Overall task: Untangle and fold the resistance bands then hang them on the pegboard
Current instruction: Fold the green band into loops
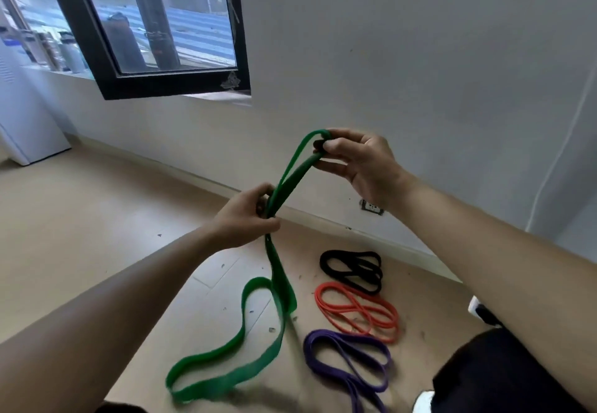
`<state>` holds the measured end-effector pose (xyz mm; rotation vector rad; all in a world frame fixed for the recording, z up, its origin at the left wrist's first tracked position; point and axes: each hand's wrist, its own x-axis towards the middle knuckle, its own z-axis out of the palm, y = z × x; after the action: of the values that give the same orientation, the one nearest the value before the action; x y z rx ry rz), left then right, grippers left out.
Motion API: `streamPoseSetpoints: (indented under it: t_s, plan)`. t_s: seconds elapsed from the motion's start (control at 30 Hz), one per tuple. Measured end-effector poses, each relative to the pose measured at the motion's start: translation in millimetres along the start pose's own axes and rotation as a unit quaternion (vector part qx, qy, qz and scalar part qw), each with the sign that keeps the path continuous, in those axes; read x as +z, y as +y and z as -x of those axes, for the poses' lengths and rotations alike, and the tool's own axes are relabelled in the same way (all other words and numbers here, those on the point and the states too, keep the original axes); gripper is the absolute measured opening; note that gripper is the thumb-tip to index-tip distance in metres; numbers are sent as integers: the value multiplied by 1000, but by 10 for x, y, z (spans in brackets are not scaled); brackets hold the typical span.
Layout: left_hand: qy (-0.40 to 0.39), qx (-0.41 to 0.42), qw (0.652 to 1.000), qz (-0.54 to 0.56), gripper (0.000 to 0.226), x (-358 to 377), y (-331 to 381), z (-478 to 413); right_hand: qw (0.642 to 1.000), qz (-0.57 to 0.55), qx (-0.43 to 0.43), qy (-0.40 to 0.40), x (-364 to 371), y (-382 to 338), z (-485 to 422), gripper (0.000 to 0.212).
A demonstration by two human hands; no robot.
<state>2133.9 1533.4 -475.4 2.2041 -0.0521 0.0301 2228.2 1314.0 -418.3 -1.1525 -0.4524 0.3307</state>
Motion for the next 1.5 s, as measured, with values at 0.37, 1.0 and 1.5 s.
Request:
streamPoseSetpoints:
  t_s: [0.37, 1.0, 1.5]
  plan:
    - [73, -15, 990, 116, 17, -405, -18, -48, 980, 176, 75, 49, -429, 227, -82, 21]
    - [21, 41, 997, 67, 19, -360, 225, 233, 854, 480, -12, -201, 409, 363, 172, 34]
    - [-37, 36, 999, 17, 18, -118, -130, 184, 965, 219, -110, -95, 235, -190, 153, 12]
